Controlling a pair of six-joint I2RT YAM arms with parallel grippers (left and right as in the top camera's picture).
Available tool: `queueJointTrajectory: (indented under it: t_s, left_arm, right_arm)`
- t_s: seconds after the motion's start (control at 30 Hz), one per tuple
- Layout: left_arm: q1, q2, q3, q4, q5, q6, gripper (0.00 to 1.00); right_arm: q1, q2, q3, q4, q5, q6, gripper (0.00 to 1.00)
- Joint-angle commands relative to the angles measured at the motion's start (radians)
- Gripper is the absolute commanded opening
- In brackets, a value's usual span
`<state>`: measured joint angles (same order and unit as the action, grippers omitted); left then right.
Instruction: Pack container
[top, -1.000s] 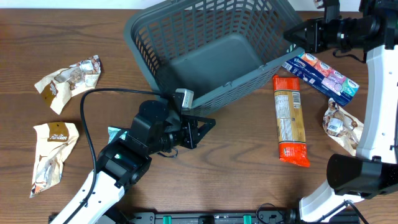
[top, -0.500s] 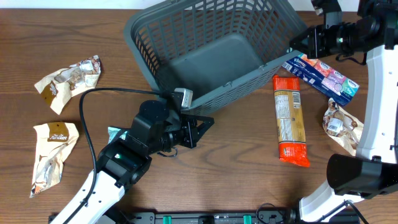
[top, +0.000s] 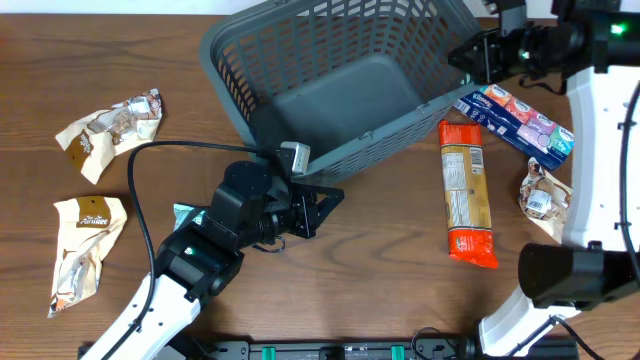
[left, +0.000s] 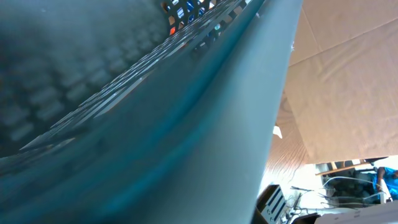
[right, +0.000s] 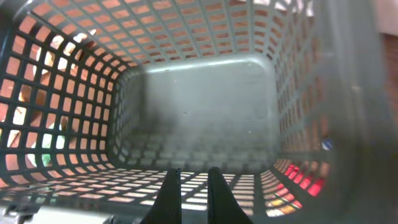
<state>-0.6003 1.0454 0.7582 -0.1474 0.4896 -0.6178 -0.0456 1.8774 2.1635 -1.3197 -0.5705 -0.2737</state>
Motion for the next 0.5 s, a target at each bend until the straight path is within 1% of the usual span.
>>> queueJointTrajectory:
  t_s: [0.0,0.47]
  left_arm:
    - [0.0,0.004,0.008,-0.009,-0.012,0.019,0.06]
    - [0.0,0.004,0.008,-0.008,-0.013,0.019,0.06]
  right_arm:
    - [0.019,0.039,-0.009,-0.003,0.006,-0.013,0.01]
    - [0.021,0.104,-0.011,-0.035,0.015,-0.031,0.01]
